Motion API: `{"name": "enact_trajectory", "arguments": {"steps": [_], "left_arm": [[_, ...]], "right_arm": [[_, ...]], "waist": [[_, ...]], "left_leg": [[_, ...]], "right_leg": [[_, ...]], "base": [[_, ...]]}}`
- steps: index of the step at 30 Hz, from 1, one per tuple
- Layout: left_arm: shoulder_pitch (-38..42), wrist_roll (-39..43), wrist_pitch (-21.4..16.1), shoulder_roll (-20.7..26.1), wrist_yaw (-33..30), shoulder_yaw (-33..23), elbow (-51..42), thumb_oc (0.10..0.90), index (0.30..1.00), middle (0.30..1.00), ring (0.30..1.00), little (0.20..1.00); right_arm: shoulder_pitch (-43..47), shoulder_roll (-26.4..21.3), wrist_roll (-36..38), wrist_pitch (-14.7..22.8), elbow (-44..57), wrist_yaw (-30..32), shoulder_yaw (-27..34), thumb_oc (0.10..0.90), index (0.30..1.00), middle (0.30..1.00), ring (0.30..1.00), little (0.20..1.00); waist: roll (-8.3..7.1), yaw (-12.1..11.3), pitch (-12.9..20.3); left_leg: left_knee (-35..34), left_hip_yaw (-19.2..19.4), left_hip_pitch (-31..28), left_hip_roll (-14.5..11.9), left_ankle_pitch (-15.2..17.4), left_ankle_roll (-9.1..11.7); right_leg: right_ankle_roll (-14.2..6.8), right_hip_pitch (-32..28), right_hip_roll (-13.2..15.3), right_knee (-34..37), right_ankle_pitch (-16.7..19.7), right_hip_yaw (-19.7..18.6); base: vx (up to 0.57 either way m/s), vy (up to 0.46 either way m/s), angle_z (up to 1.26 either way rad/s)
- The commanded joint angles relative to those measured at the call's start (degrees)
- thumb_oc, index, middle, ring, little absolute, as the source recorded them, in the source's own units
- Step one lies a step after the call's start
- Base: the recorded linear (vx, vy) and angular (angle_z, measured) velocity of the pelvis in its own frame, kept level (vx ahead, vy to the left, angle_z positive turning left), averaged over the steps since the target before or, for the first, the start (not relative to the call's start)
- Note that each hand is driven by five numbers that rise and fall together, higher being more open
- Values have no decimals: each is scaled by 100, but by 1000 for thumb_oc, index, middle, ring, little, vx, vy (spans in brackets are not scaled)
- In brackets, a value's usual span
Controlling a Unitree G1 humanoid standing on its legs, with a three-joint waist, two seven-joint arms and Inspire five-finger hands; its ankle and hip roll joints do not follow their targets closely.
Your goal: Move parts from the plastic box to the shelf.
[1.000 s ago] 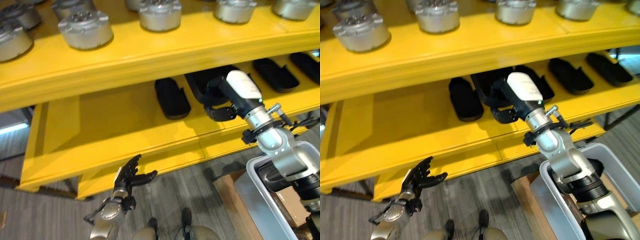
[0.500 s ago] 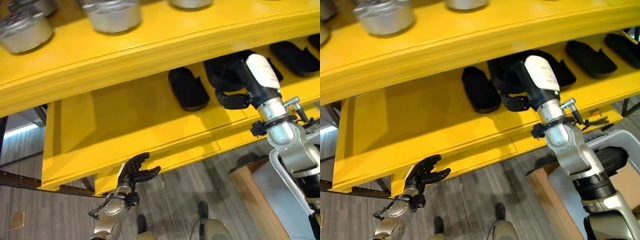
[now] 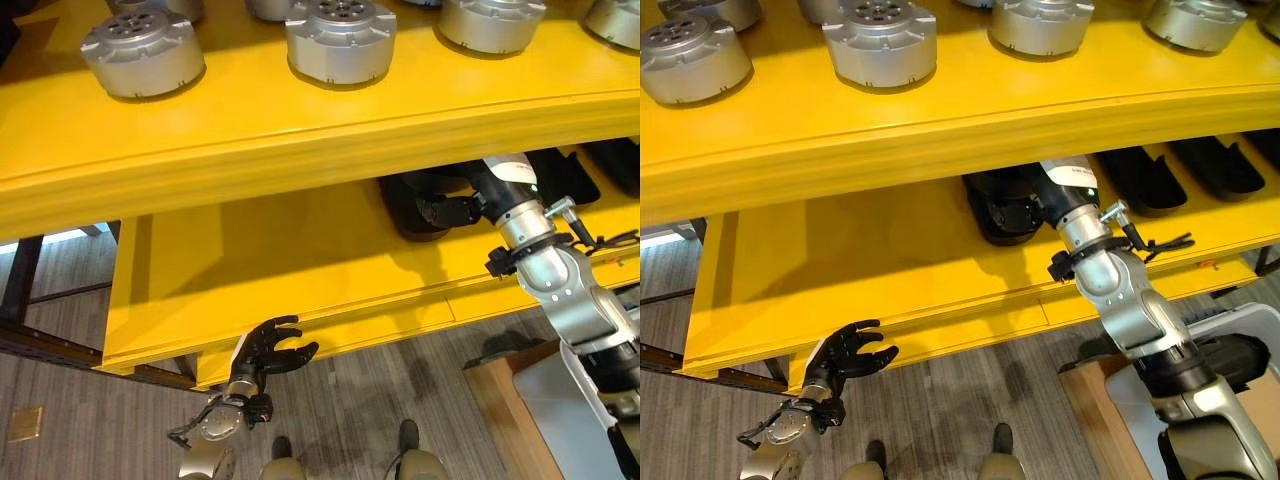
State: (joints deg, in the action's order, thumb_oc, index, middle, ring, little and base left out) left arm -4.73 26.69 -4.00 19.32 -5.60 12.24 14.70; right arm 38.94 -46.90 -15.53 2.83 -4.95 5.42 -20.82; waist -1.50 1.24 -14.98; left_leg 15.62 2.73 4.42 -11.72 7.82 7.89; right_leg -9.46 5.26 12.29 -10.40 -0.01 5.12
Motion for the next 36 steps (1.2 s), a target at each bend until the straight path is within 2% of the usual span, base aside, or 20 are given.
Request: {"name": "enact_trajectory", "arguments": {"steps": [1,4,8,15,23,36], "left_arm": [[524,112,-615,409,-99,-88,-552,900,1000,1000,1000,1000],[503,216,-628,470,-140,-161,-597,900,1000,1000,1000,1000],[489,258,-634,518,-214,-223,-591,900,1000,1000,1000,1000],[474,350,-666,535,-286,-257,-621,900,1000,1000,1000,1000],[456,370,-701,559,-353,-272,-723,900,1000,1000,1000,1000],[347,390,-731,681,-287,-223,-871,900,1000,1000,1000,1000]], "right_arm": [[1126,-85,149,257,224,400,178,400,300,300,300,300],[1794,59,284,190,-263,294,-300,400,300,300,300,300],[2141,341,335,122,-623,209,-629,400,300,300,300,300],[2529,817,348,59,-1110,105,-1068,400,300,300,300,300],[2759,1445,416,4,-1791,108,-1321,400,300,300,300,300],[2746,1937,545,-164,-3091,225,-1328,400,300,300,300,300]], "waist": [[-311,-169,459],[-340,-287,334],[-372,-402,251],[-391,-517,211],[-375,-628,134],[-297,-848,-53]], "left_leg": [[888,-137,411,-162,328,-82],[1381,-260,676,-146,572,-133],[1660,-363,844,-98,689,-168],[1772,-499,998,-37,714,-183],[1954,-619,1177,-9,767,-209],[1977,-741,1310,89,745,-264]], "right_leg": [[-21,166,389,-1147,-684,-215],[19,363,395,-1629,-910,-242],[64,483,397,-1905,-1032,-219],[106,517,384,-2047,-1115,-171],[139,640,398,-2239,-1189,-130],[139,644,427,-2246,-1191,12]], "base": [[-50,35,7],[-66,27,1],[-43,9,12],[-15,-9,5],[-6,-4,8],[2,-6,4]]}}
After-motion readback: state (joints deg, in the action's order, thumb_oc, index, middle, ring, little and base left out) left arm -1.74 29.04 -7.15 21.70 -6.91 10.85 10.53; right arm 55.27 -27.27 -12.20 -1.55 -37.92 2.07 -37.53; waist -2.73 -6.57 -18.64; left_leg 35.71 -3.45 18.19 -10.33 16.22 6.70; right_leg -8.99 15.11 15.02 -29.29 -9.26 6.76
